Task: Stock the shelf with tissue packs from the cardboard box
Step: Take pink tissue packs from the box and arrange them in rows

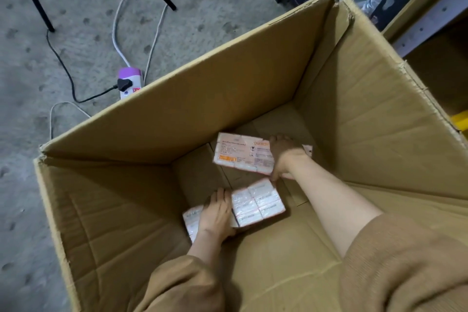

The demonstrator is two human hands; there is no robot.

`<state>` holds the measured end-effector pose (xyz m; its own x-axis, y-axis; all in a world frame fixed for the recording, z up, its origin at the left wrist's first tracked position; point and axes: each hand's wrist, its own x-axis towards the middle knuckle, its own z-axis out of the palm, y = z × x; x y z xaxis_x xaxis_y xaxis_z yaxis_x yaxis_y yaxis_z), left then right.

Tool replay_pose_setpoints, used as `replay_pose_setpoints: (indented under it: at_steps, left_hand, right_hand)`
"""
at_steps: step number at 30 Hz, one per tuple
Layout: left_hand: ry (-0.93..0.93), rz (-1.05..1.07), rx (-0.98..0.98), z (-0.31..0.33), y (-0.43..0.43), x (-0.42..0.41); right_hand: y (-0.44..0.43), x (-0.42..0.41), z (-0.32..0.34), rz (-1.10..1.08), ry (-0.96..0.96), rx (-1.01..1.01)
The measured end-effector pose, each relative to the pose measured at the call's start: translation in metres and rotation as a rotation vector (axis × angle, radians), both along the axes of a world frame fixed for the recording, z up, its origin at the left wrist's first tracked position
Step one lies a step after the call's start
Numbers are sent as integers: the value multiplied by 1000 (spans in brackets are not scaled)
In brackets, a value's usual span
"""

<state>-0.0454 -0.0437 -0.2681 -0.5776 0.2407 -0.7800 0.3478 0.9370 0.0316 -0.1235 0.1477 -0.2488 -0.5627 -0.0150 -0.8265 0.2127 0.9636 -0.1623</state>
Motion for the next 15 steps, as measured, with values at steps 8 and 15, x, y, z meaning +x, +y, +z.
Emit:
replay_pose_setpoints:
  at_steps: [8, 15]
  left_hand:
    - [-130, 76, 37, 23, 1, -20]
    - [-394, 130, -3, 72, 2, -51]
  right_hand:
    - [28, -1, 37, -202, -136, -83]
    - [58, 1, 106, -333, -255, -120]
